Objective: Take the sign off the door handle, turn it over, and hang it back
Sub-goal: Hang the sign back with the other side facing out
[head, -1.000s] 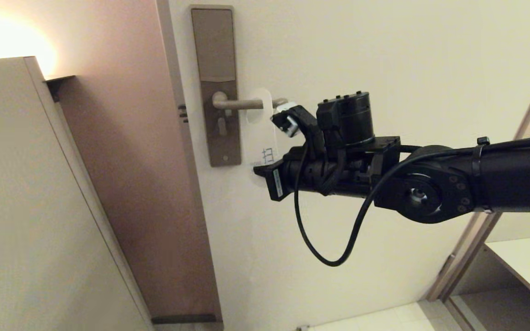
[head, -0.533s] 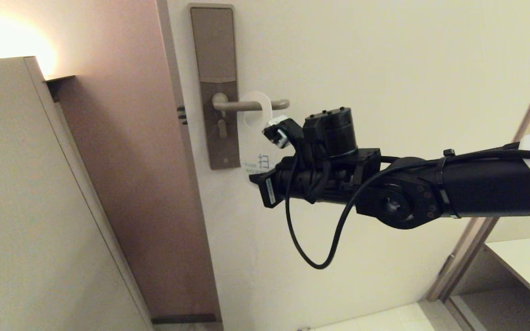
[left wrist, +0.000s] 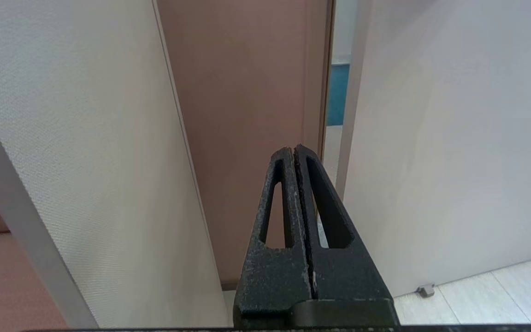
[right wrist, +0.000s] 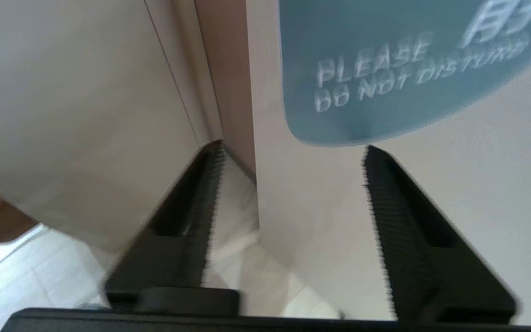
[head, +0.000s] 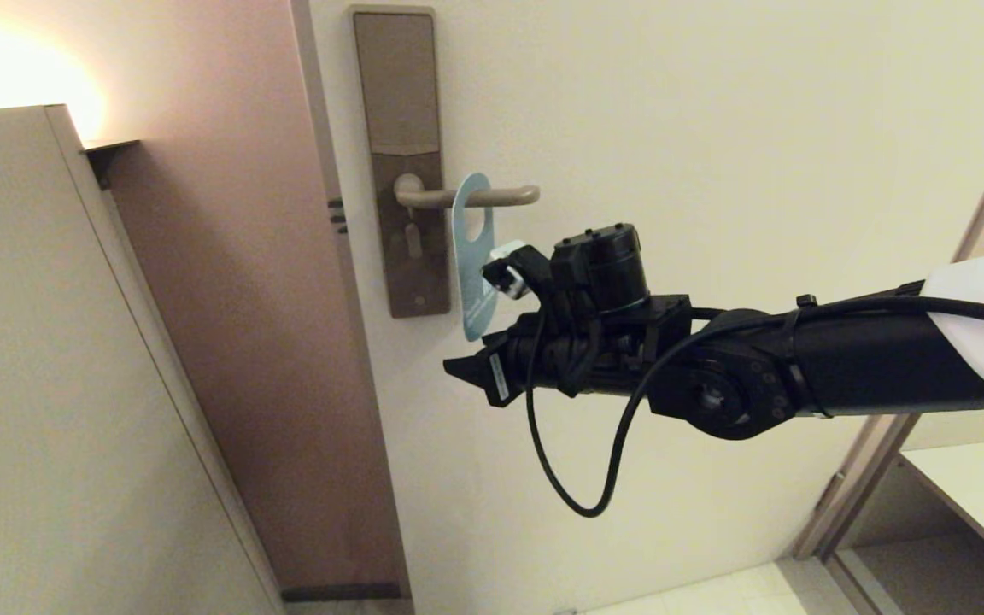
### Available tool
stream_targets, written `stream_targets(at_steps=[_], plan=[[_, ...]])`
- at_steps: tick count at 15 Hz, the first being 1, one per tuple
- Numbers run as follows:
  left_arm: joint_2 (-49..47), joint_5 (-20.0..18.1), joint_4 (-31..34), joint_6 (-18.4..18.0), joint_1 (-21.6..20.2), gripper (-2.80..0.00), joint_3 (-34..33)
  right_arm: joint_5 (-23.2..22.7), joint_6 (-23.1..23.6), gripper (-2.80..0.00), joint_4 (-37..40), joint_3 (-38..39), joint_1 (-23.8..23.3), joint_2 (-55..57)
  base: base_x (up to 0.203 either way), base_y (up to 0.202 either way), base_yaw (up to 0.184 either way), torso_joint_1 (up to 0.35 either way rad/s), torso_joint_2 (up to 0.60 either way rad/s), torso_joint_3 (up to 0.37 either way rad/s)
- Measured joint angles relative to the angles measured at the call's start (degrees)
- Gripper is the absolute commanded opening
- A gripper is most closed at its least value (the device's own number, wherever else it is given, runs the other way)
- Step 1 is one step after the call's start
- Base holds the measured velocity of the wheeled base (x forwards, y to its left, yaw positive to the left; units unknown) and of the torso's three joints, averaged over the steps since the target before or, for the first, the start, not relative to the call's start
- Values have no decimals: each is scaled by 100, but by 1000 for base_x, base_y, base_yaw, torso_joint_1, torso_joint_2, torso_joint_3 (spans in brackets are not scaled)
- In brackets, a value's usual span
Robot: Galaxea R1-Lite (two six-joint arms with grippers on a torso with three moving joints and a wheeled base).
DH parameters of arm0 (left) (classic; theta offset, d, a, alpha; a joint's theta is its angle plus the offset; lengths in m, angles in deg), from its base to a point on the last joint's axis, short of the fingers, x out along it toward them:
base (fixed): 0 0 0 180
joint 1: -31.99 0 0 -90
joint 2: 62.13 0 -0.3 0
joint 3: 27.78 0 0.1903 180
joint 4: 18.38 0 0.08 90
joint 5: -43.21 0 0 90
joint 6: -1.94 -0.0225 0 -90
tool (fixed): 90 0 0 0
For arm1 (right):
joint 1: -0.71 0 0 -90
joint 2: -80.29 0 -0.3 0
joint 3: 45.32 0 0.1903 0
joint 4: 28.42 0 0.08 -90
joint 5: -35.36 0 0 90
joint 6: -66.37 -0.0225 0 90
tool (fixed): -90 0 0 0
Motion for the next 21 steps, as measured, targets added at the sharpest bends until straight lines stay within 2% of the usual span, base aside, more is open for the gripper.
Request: stream_targets(at_steps=[9, 13, 14, 21], plan=[[0, 0, 1, -2, 0, -280, 0, -236, -10, 0, 96, 348, -497, -635, 0, 0, 0, 0, 0, 0], [0, 0, 2, 0, 0, -280, 0, -337, -2, 0, 151, 650, -557, -922, 0, 0, 0, 0, 0, 0], [0, 0, 0, -1, -2, -280, 0, -340, 0, -280, 151, 736, -557, -972, 0, 0, 0, 0, 0, 0], [0, -2, 0, -1, 0, -280, 0, -325, -12, -280, 134, 901, -555, -1103, 0, 0, 0, 0, 0, 0]])
